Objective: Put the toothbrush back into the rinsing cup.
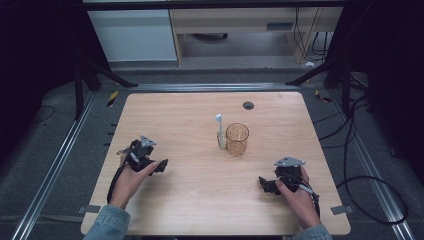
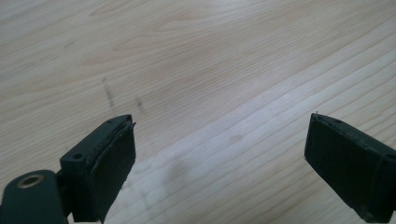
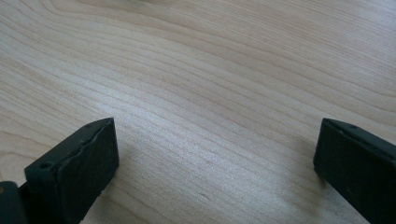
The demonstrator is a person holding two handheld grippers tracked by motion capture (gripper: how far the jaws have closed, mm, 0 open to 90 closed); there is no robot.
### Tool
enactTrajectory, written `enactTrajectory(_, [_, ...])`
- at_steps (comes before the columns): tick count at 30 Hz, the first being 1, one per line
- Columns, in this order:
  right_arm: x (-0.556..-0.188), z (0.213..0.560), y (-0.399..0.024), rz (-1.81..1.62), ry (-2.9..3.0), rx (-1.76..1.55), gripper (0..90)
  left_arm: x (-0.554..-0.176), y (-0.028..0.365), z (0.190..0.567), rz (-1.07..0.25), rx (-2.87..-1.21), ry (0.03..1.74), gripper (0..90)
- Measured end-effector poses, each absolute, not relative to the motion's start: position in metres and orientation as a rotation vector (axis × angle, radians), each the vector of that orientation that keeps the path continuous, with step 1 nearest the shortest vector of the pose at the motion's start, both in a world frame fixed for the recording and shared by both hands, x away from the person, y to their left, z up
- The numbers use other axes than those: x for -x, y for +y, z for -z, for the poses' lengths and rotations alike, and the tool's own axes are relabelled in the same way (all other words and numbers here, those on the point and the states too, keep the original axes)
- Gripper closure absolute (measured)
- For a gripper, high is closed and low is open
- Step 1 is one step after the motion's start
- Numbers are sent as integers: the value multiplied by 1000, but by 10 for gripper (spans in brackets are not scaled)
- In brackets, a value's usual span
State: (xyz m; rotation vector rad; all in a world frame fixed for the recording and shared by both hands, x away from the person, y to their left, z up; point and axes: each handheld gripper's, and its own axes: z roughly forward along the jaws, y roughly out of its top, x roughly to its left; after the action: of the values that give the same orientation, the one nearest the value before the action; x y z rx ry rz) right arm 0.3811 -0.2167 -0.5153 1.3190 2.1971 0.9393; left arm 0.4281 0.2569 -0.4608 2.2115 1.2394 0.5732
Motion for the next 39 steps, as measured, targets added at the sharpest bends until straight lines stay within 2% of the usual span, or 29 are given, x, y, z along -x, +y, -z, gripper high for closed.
enactTrajectory(12, [-381,515,-217,-939,2197,-1320,4,-443,281,474,-542,-2207,1323,82])
enactTrajectory(31, [-381,515,-217,-939,2197,-1319,4,-458,286,498,-521,-2129,1354,80])
enactTrajectory(39, [-381,515,-217,-939,2197,-1319,4,-458,288,504,-559,-2072,1322,53])
